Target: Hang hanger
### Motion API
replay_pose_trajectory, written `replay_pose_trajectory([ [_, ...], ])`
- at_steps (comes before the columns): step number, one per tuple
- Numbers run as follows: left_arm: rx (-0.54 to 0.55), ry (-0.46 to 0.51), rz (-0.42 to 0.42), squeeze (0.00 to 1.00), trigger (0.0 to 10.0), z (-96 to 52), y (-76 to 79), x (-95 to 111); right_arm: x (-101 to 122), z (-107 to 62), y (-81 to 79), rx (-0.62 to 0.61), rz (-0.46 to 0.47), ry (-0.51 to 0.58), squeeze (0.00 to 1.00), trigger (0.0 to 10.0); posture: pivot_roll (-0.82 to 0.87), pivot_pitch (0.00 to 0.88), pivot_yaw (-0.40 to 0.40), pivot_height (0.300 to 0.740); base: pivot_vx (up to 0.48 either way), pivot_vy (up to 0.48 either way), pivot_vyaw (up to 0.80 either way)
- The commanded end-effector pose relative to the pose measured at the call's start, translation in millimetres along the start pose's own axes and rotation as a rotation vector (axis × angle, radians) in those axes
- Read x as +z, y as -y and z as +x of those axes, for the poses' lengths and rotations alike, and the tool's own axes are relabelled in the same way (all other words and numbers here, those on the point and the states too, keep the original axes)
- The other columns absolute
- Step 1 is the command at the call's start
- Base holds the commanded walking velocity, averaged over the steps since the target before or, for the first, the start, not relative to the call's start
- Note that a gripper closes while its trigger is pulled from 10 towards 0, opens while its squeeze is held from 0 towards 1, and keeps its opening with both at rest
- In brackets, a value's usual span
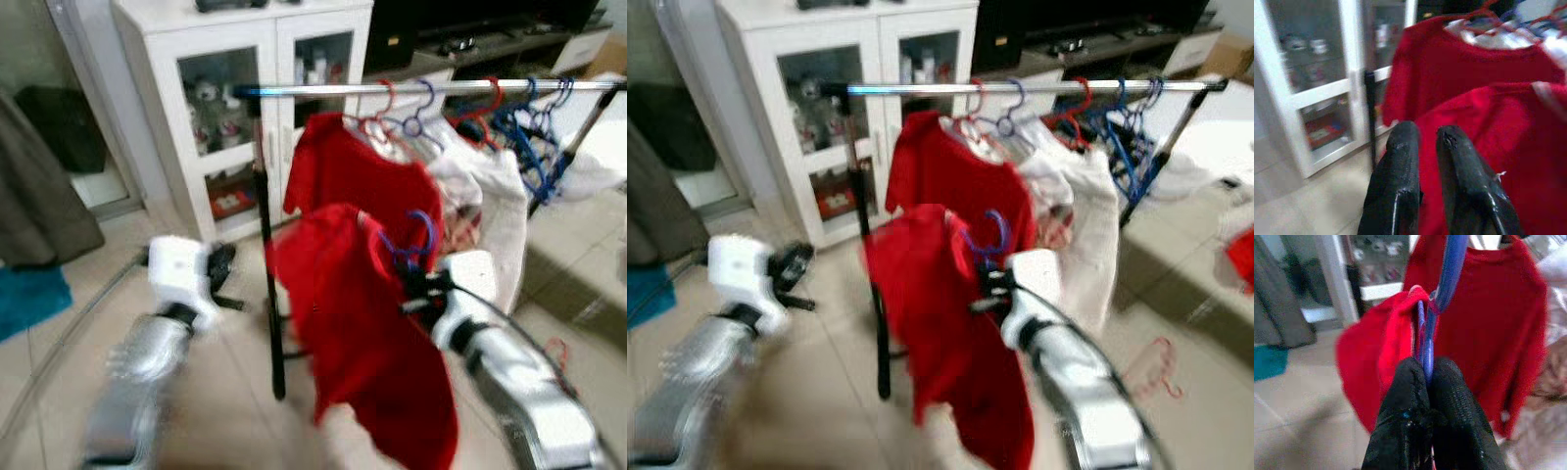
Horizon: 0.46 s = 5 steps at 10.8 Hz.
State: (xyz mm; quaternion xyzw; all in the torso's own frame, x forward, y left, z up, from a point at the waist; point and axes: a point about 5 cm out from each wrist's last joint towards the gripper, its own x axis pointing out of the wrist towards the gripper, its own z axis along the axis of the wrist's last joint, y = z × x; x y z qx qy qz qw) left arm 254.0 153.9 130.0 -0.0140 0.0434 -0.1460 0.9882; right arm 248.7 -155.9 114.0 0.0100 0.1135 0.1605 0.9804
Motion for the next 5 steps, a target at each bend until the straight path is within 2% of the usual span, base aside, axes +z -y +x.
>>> replay_pose_trajectory([
  [1,0.027,0.008,0.02,0.0,10.0,-3.7,-7.0,3.8,11.7,3.0,-2.6,0.014,-0.002,0.049,0.0,10.0,0.11,0.011,-0.025,0.74,0.36,0.0,0.0],
  [5,0.022,0.008,0.021,0.0,10.0,-6.2,-4.1,1.8,18.0,6.5,-2.0,0.017,-0.033,0.068,0.0,10.0,0.11,0.0,-0.045,0.74,0.357,0.0,0.0],
])
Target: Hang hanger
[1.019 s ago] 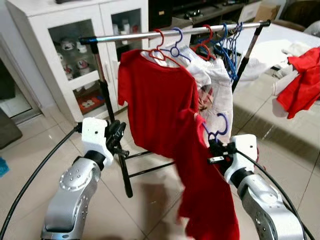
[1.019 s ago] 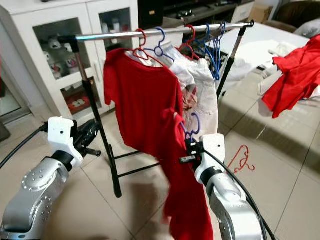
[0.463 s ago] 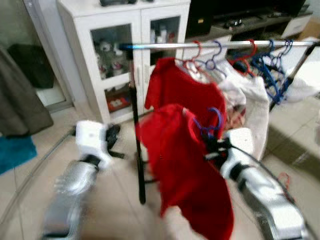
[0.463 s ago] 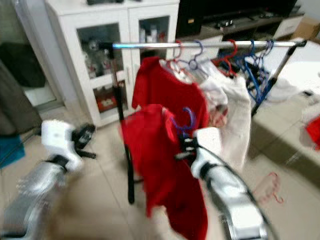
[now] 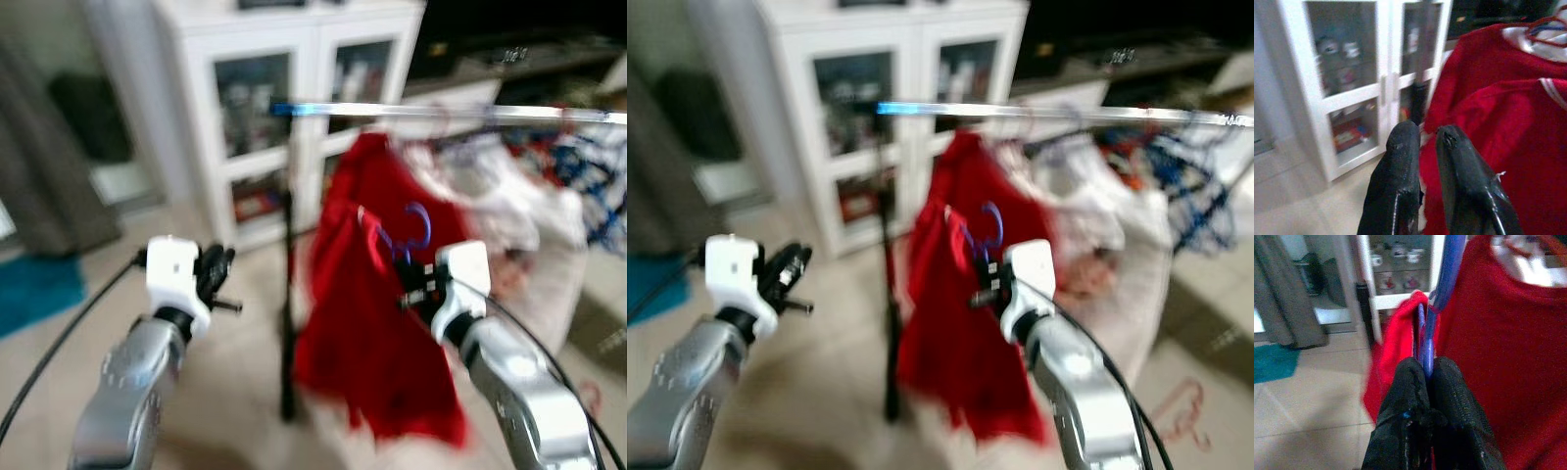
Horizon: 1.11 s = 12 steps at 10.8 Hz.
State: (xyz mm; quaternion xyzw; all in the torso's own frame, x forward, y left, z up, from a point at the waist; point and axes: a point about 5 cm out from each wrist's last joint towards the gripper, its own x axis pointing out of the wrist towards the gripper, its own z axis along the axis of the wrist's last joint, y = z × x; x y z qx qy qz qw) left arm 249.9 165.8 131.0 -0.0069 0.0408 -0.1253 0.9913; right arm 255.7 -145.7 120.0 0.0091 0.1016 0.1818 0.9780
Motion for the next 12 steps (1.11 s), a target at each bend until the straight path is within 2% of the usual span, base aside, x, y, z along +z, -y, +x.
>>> replay_pose_trajectory([
  [1,-0.019,0.004,0.007,0.0,10.0,-0.1,6.4,0,12,-0.7,4.7,-0.022,-0.022,0.05,0.0,10.0,0.11,0.0,-0.055,0.74,0.352,0.0,0.0],
  [3,-0.032,-0.015,0.039,0.0,10.0,-7.5,8.9,-3,13,5.7,-1.8,0.007,-0.017,0.06,0.0,10.0,0.13,0.0,-0.085,0.74,0.169,0.0,0.0],
  [5,-0.158,-0.002,0.077,0.0,10.0,-11.3,18.5,2,23,17.4,-1.5,-0.03,-0.002,0.103,0.0,10.0,0.14,0.0,-0.096,0.74,0.0,0.0,0.0],
  [7,-0.23,-0.005,0.087,0.0,10.0,-10.3,24.4,6,31,28.1,-1.8,-0.035,-0.005,0.126,0.0,10.0,0.14,0.0,-0.095,0.74,0.0,0.0,0.0],
  [8,-0.297,-0.001,0.127,0.0,10.0,-6.5,28.8,13,41,42.8,-1.9,-0.047,-0.003,0.149,0.0,10.0,0.15,0.0,-0.101,0.74,0.0,0.0,0.0],
  [9,-0.37,-0.009,0.136,0.0,10.0,-5.7,35.8,18,47,51.7,0.0,-0.055,0.006,0.15,0.0,10.0,0.15,0.0,-0.104,0.74,0.0,0.0,0.0],
  [10,-0.458,-0.009,0.15,0.0,10.0,-4.6,44.9,26,55,67.8,2.2,-0.076,0.016,0.138,0.0,10.0,0.16,0.0,-0.105,0.74,0.0,0.0,0.0],
  [11,-0.48,0.001,0.158,0.0,10.0,-3.7,48.7,30,59,76.3,3.0,-0.078,0.005,0.124,0.0,10.0,0.16,0.0,-0.107,0.74,0.0,0.0,0.0],
  [12,-0.485,0.004,0.161,0.0,10.0,-2.5,51.0,34,66,93.2,-0.4,-0.058,-0.004,0.105,0.0,10.0,0.16,0.008,-0.11,0.74,0.0,0.0,0.0],
])
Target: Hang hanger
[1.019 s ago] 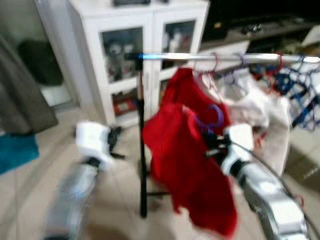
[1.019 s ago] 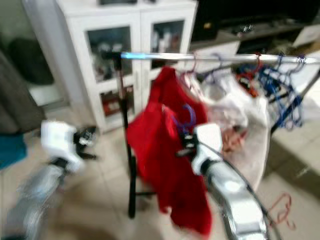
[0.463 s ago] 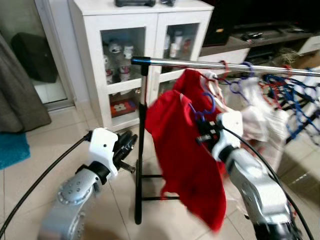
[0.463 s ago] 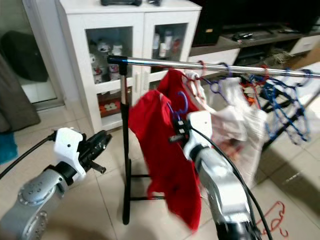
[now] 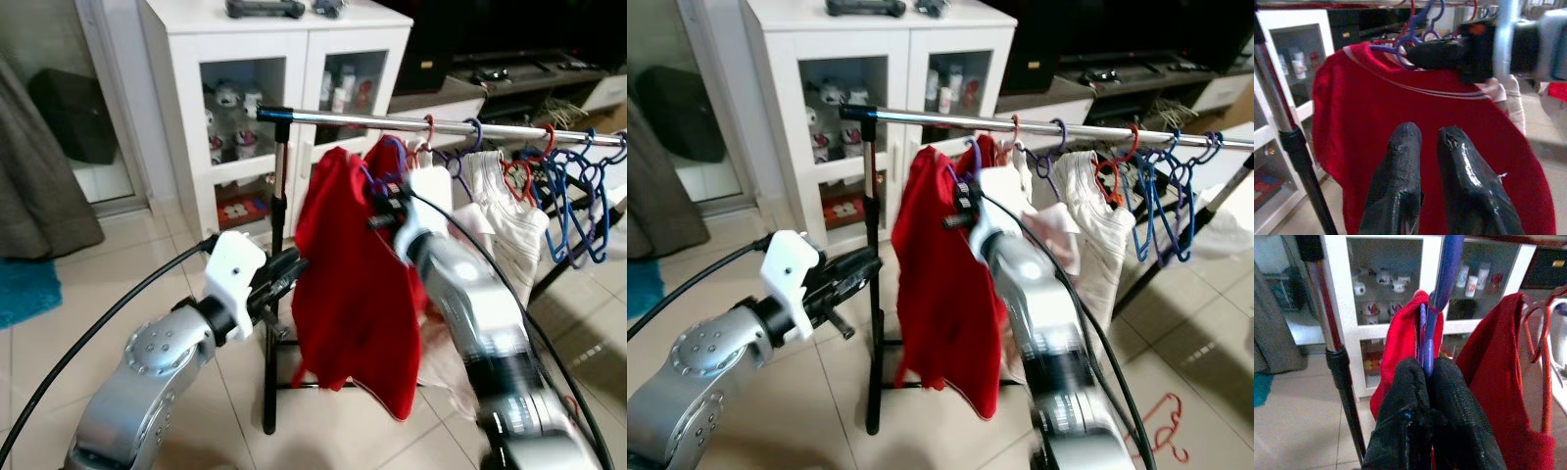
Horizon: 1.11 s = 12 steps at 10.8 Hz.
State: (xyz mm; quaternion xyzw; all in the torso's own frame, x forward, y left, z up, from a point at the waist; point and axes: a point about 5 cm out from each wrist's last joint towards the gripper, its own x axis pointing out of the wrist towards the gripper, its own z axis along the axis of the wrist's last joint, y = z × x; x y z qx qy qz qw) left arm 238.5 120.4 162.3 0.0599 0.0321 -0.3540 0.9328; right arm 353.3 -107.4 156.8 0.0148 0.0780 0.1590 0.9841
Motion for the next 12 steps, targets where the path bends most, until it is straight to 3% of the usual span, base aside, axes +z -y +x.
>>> replay_pose_trajectory([
  [1,-0.016,0.006,0.007,0.0,10.0,1.2,3.4,6,13,10.1,2.2,-0.026,-0.018,0.031,0.0,10.0,0.16,0.017,-0.117,0.74,0.0,0.0,0.0],
  [2,-0.01,-0.01,0.008,0.0,10.0,-0.7,3.9,7,20,25.6,1.7,-0.041,0.016,0.022,0.0,10.0,0.17,0.033,-0.121,0.74,0.0,0.0,0.0],
  [5,-0.013,-0.033,0.013,0.0,10.0,-8.0,7.5,10,49,47.6,2.3,-0.082,0.038,0.073,0.0,10.0,0.18,0.085,-0.141,0.74,0.0,0.0,0.0],
  [7,-0.014,-0.04,0.009,0.0,10.0,-12.0,11.5,11,61,51.3,7.1,-0.109,0.053,0.112,0.0,10.0,0.17,0.1,-0.153,0.74,0.0,0.0,0.0],
  [9,-0.012,-0.049,0.001,0.0,10.0,-12.7,12.7,9,60,52.7,9.7,-0.124,0.052,0.107,0.0,10.0,0.17,0.104,-0.157,0.74,0.0,0.0,0.0],
  [12,-0.047,-0.064,-0.005,0.0,10.0,-16.1,19.7,13,68,56.2,12.2,-0.145,0.015,0.043,0.0,10.0,0.17,0.162,-0.156,0.74,0.0,0.0,0.0],
])
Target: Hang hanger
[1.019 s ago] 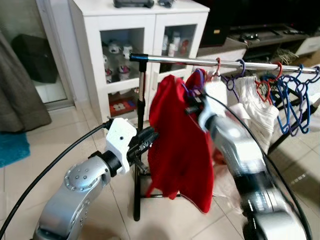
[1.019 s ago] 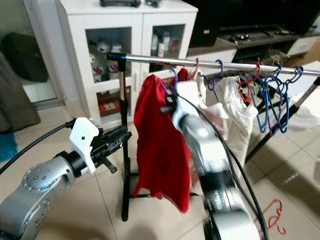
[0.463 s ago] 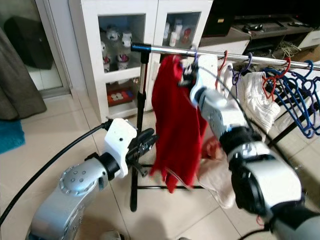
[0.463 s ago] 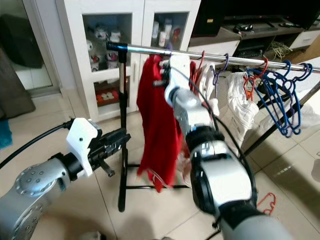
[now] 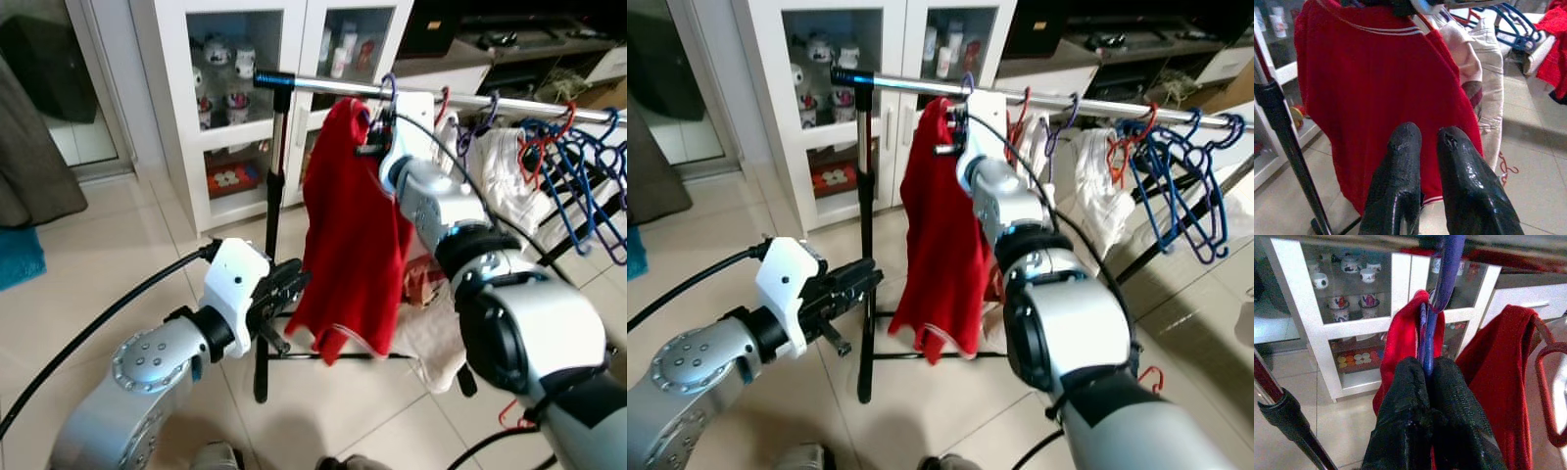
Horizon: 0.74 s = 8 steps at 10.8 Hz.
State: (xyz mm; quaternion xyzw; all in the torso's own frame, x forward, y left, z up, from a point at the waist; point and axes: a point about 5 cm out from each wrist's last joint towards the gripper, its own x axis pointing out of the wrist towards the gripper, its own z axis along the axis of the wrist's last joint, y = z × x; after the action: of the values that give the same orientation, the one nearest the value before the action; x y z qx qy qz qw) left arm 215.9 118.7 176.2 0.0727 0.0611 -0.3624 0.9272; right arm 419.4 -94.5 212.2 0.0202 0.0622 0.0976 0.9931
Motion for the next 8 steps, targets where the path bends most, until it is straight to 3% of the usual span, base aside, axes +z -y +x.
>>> replay_pose_trajectory([
  [1,-0.029,-0.005,-0.009,0.0,10.0,-1.0,6.0,1,7,0.1,6.8,-0.025,0.007,0.007,0.0,10.0,0.17,0.186,-0.159,0.74,0.0,0.0,0.0],
  [5,-0.048,-0.058,-0.026,0.0,10.0,-24.7,22.2,6,25,1.4,11.4,-0.082,-0.017,0.011,0.0,10.0,0.21,0.308,-0.195,0.74,0.0,0.0,0.0],
  [8,-0.04,-0.083,-0.031,0.0,10.0,-29.1,23.7,5,13,0.8,13.1,-0.064,-0.025,-0.039,0.0,10.0,0.22,0.289,-0.204,0.74,0.0,0.0,0.0],
])
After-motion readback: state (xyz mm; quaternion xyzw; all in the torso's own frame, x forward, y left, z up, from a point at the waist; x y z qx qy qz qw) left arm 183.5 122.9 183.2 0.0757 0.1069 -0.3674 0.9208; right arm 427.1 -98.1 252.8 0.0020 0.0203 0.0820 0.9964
